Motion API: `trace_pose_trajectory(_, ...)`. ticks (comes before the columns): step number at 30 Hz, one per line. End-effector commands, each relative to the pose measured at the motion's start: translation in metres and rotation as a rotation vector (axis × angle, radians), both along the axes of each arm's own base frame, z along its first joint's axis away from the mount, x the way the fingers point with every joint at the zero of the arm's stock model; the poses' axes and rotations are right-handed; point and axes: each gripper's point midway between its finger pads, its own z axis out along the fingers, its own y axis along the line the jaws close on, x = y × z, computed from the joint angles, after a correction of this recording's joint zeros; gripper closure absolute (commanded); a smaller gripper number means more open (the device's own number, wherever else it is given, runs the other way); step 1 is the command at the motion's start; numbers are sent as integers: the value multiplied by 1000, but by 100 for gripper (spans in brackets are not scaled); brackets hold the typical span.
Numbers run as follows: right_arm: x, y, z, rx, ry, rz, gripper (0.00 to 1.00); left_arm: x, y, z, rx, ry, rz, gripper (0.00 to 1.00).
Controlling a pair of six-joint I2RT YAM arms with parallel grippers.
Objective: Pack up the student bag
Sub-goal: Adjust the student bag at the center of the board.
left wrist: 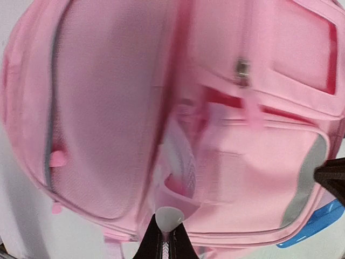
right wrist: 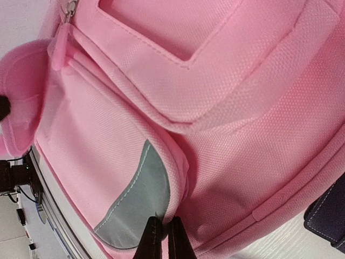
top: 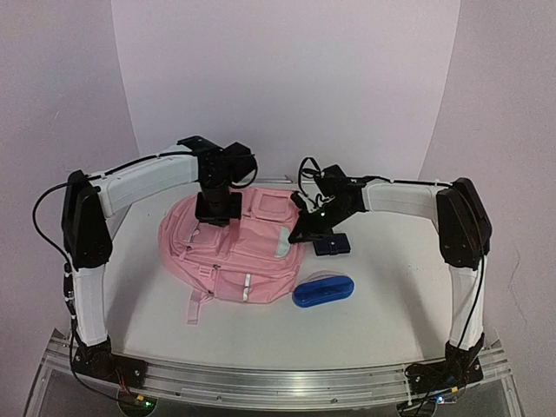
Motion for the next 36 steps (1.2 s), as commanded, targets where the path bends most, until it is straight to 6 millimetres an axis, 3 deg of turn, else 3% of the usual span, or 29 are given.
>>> trace_pose_trajectory(1,8,-66,-45,-221,31,-54,100,-18,103,18,71,57,196,100)
trace_pose_trajectory(4,12,-74,-45,-227,27,-50,100,-21,123,-6,-9,102,239,100)
trace_pose_trajectory(11,11,-66,-34,-177,-15,68,100,-18,101,-77,-123,200,222,100)
trace_pose_trajectory(15,1,-58,-22,-122,-28,163,99,-22,103,-109,-96,249,245,95)
trace_pose_trajectory(17,-3,-59,-11,-115,-45,203,84,-21,94,-111,-117,269,198,81)
trace_pose_trajectory(18,-4,-64,-7,-127,-42,209,69,-19,88,-105,-139,268,163,72)
trace_pose_trajectory(20,-1,-79,5,-166,-57,216,41,-14,82,-89,-159,242,119,59)
trace_pose_trajectory(22,10,-102,13,-234,-96,199,26,-10,81,-76,-163,212,94,51)
trace_pose_trajectory(26,31,-144,23,-281,-115,169,18,-11,79,-68,-167,216,51,39)
trace_pose_trajectory(31,35,-178,9,-422,-270,501,9,-13,71,-67,-205,232,21,32)
trace_pose_trajectory(33,36,-185,1,-469,-356,672,4,-13,66,-64,-231,230,13,29)
trace_pose_trajectory(36,46,-178,-3,-456,-449,814,2,-13,61,-60,-258,234,2,26)
